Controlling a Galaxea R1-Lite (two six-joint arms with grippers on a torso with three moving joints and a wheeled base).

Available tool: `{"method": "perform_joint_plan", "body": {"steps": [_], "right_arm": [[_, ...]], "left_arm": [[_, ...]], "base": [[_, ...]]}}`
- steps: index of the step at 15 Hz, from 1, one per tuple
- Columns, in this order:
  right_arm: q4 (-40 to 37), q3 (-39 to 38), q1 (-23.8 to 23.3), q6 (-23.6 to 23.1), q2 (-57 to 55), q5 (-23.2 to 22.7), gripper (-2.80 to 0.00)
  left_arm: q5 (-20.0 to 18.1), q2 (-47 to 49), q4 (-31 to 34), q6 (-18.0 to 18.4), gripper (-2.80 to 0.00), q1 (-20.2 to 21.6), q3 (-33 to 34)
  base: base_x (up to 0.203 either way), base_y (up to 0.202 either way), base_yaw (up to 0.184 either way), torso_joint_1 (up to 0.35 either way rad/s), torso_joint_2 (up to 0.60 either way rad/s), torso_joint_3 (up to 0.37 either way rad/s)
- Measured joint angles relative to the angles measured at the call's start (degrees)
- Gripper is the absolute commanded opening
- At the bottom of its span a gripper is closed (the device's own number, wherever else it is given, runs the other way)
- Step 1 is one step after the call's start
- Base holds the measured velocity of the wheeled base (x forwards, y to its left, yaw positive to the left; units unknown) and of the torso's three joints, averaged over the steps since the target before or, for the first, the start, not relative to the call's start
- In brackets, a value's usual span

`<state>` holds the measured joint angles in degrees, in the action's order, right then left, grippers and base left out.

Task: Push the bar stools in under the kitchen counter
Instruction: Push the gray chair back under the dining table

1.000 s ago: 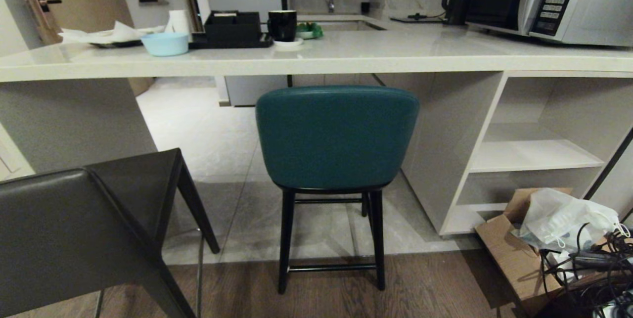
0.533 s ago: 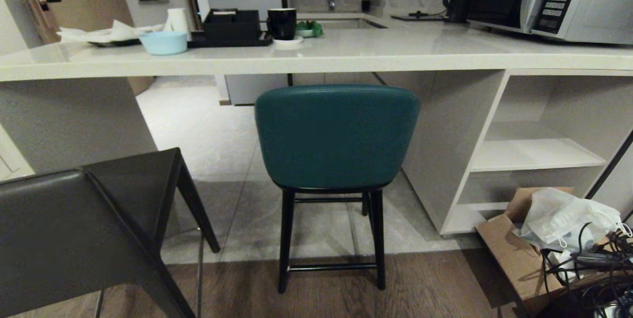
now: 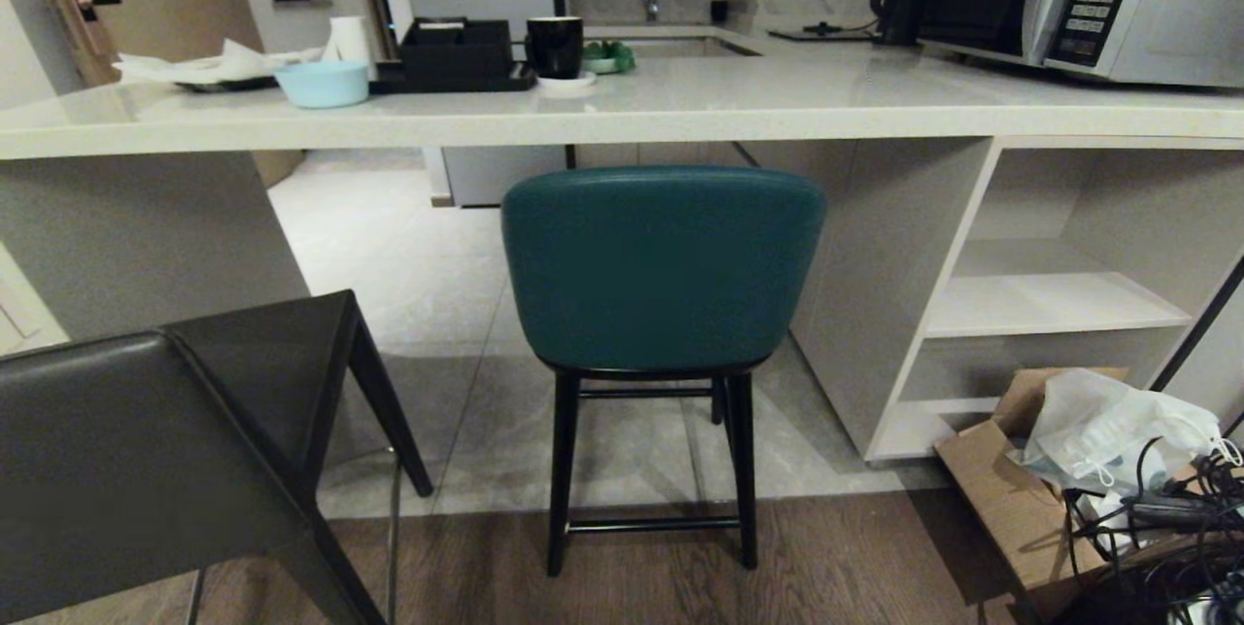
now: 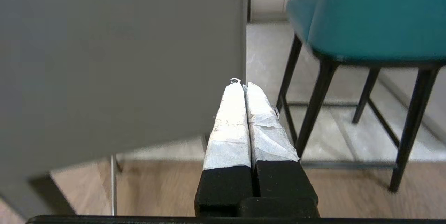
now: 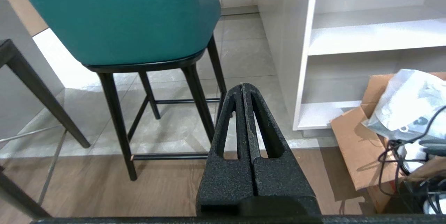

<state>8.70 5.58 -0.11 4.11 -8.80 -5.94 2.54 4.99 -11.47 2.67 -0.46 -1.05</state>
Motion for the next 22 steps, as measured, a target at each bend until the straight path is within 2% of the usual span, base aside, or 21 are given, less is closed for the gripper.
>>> {"method": "perform_joint_plan", "body": {"steps": [2,4,6,8,9,12,14,15,16,19,22], "right_arm": [[-0.06,-1.59,0.0,-0.04,1.29,-0.07,-2.8],[-0.07,-3.43,0.0,-0.25,2.43,-0.35,-2.8],[-2.05,-4.78,0.01,-0.29,4.59,-0.32,-2.8],[-7.3,-4.51,0.01,-1.2,6.92,1.1,-2.8],[-7.79,-4.48,0.01,-2.14,7.56,1.9,-2.8],[-8.52,-4.39,0.01,-0.38,8.49,4.61,-2.8],[-8.61,-5.07,0.01,-5.41,8.7,5.67,-2.8],[-8.74,-5.31,0.01,-8.81,8.75,4.89,-2.8],[-8.73,-5.39,0.01,-10.33,8.77,4.65,-2.8],[-8.66,-5.5,0.01,-12.37,8.77,4.13,-2.8],[-8.7,-5.55,0.01,-11.35,8.77,4.4,-2.8]], "left_arm": [[-1.3,-2.8,4.74,-0.58,-2.8,0.16,0.54],[-3.48,-4.02,5.71,-0.8,-2.8,0.2,0.87],[-3.17,-4.56,6.84,-0.88,-2.8,0.2,1.0],[-2.68,-4.81,10.05,-1.11,-2.8,0.2,1.05],[-2.63,-4.88,10.11,-1.24,-2.8,0.2,1.05],[-2.8,-4.92,10.09,-1.02,-2.8,0.2,1.05],[-2.94,-4.92,10.04,-0.42,-2.8,0.22,1.05],[-2.94,-4.92,10.04,-0.17,-2.8,0.22,1.05],[-2.94,-4.92,10.02,-0.12,-2.8,0.22,1.05],[-3.16,-4.92,10.02,0.6,-2.8,0.22,1.05],[-3.03,-4.92,10.02,0.31,-2.8,0.22,1.05]], "base": [[0.0,0.0,0.0,0.0,0.0,0.0],[0.0,0.0,0.0,0.0,0.0,0.0],[0.0,0.0,0.0,0.0,0.0,0.0],[0.0,0.0,0.0,0.0,0.0,0.0],[0.0,0.0,0.0,0.0,0.0,0.0],[0.0,0.0,0.0,0.0,0.0,0.0],[0.0,0.0,0.0,0.0,0.0,0.0],[0.0,0.0,0.0,0.0,0.0,0.0],[0.0,0.0,0.0,0.0,0.0,0.0],[0.0,0.0,0.0,0.0,0.0,0.0],[0.0,0.0,0.0,0.0,0.0,0.0]]}}
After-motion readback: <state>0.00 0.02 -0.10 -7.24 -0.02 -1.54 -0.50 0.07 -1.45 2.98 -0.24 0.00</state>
